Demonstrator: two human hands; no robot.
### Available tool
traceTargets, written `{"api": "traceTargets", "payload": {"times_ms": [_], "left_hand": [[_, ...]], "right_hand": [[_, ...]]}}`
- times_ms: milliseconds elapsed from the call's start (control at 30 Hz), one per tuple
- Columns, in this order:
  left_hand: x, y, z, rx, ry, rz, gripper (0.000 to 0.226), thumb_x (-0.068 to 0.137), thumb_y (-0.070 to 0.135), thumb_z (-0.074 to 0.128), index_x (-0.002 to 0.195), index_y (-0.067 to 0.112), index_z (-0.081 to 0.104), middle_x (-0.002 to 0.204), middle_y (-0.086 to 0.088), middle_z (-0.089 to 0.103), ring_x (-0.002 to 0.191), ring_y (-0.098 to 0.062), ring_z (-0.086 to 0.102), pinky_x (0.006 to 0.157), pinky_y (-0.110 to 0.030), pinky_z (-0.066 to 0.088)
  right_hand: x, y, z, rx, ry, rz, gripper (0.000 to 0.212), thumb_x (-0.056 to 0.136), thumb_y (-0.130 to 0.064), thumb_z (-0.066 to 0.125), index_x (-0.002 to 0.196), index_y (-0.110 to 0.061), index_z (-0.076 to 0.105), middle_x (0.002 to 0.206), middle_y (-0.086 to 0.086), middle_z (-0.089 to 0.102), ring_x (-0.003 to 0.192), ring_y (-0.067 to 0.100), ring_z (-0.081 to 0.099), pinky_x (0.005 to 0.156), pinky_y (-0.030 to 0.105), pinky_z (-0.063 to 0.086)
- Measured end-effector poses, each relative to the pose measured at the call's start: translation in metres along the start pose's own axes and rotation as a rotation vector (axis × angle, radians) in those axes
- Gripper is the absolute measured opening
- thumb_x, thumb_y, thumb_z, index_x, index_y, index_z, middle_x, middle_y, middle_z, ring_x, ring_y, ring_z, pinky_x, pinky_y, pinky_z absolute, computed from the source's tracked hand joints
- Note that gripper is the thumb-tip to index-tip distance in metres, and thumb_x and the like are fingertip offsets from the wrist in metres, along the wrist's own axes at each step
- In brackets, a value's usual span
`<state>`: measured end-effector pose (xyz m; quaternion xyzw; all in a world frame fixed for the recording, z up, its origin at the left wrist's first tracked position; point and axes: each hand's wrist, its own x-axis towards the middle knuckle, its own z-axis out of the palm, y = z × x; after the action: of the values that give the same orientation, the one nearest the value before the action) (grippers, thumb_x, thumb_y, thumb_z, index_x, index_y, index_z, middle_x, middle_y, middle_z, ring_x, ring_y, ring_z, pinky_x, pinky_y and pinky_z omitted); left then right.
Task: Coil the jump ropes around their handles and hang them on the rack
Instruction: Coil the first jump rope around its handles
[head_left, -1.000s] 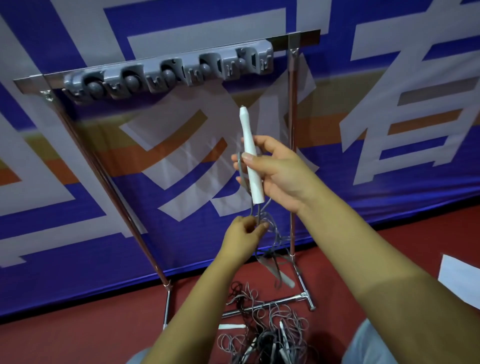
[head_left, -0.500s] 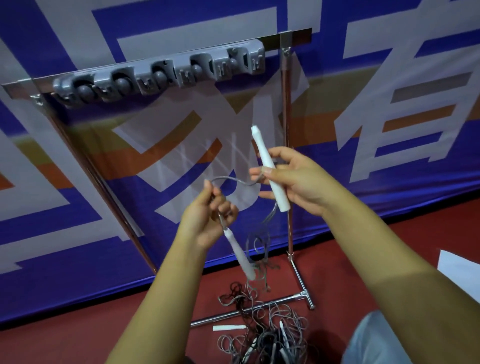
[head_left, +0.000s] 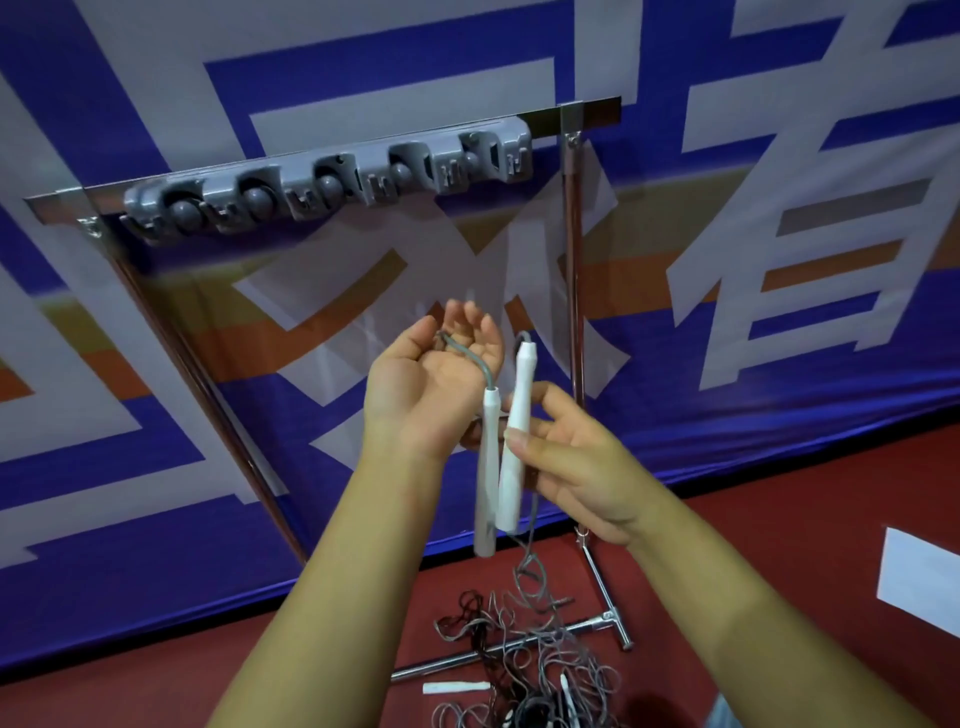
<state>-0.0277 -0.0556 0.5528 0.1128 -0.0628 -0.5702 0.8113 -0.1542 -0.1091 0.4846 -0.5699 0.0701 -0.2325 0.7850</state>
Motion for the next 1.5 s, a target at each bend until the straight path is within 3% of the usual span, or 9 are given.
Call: {"api": "traceTargets", "payload": {"times_ms": [267,433,500,667,767,900,1033,1267,1500], "left_hand": [[0.000,0.008,-0.005,0.090,-0.025,0.075,0.026,0.088,0.004,0.040,0.102,-0.009,0.058,0.092,-0.016,0.067,0.095,-0.029,0.064,0.086,-0.039,0.049],[0.006,0.014,-0.014,0.129,-0.031,0.089,0.027,0.091,0.004,0.038,0.108,-0.008,0.056,0.093,-0.016,0.068,0.097,-0.028,0.064,0.089,-0.039,0.049],[0.007,0.018,-0.020,0.400,0.063,0.076,0.027,0.097,0.013,0.038,0.110,-0.004,0.055,0.092,-0.015,0.070,0.093,-0.027,0.068,0.087,-0.038,0.051],[-0.016,0.043,-0.036,1.911,0.386,0.315,0.040,0.093,0.043,0.054,0.075,0.011,0.069,0.067,-0.003,0.071,0.068,-0.011,0.067,0.074,-0.028,0.050],[-0.023,0.048,-0.032,1.685,0.187,0.536,0.035,0.091,0.049,0.052,0.078,0.019,0.066,0.075,0.006,0.069,0.075,-0.001,0.064,0.078,-0.025,0.048],[-0.011,0.034,-0.030,1.476,-0.215,0.158,0.054,0.089,0.058,0.035,0.105,0.018,0.067,0.102,-0.001,0.071,0.105,-0.014,0.064,0.094,-0.031,0.049],[-0.009,0.028,-0.030,1.412,-0.201,-0.001,0.049,0.088,0.054,0.048,0.062,0.015,0.063,0.056,0.000,0.053,0.054,-0.012,0.052,0.061,-0.023,0.046],[-0.002,0.030,-0.013,1.540,-0.325,0.111,0.026,0.088,0.032,0.060,0.065,0.020,0.064,0.053,0.005,0.048,0.049,-0.010,0.042,0.051,-0.021,0.037],[-0.006,0.032,0.014,1.906,-0.244,0.287,0.029,0.083,0.037,0.059,0.075,0.010,0.065,0.046,0.007,0.050,0.043,-0.008,0.041,0.047,-0.021,0.037]], "right_hand": [[-0.008,-0.007,0.000,-0.082,-0.139,0.096,0.034,0.093,-0.005,0.052,0.124,-0.017,0.049,0.110,0.012,0.069,0.108,0.030,0.065,0.091,0.055,0.051],[-0.010,-0.004,0.007,-0.016,-0.188,0.151,0.035,0.090,-0.005,0.054,0.124,-0.013,0.051,0.106,0.012,0.069,0.107,0.033,0.065,0.089,0.050,0.054],[-0.009,-0.006,0.009,0.034,-0.186,0.153,0.033,0.089,-0.002,0.053,0.121,-0.009,0.052,0.101,0.012,0.069,0.106,0.035,0.065,0.082,0.047,0.057],[-0.011,-0.016,0.000,-0.026,-0.143,0.154,0.031,0.087,-0.002,0.055,0.117,-0.010,0.053,0.098,0.009,0.071,0.104,0.033,0.066,0.082,0.049,0.057],[-0.012,-0.019,0.001,-0.054,-0.181,0.173,0.036,0.082,-0.008,0.059,0.117,-0.011,0.052,0.098,0.009,0.071,0.103,0.033,0.067,0.081,0.049,0.057],[-0.012,-0.019,0.007,-0.077,-0.258,0.186,0.036,0.085,-0.007,0.063,0.119,-0.012,0.051,0.098,0.010,0.071,0.103,0.034,0.067,0.080,0.044,0.058],[-0.014,-0.023,0.000,-0.070,-0.257,0.194,0.041,0.083,-0.005,0.059,0.123,-0.012,0.051,0.099,0.012,0.070,0.108,0.036,0.064,0.080,0.047,0.057],[-0.013,-0.022,0.000,-0.118,-0.238,0.184,0.045,0.084,-0.008,0.059,0.125,-0.021,0.045,0.109,0.013,0.069,0.109,0.033,0.064,0.096,0.055,0.048],[-0.007,-0.019,0.008,-0.073,-0.116,0.196,0.038,0.093,0.006,0.046,0.117,-0.023,0.044,0.093,0.015,0.072,0.092,0.031,0.070,0.079,0.044,0.058]]}}
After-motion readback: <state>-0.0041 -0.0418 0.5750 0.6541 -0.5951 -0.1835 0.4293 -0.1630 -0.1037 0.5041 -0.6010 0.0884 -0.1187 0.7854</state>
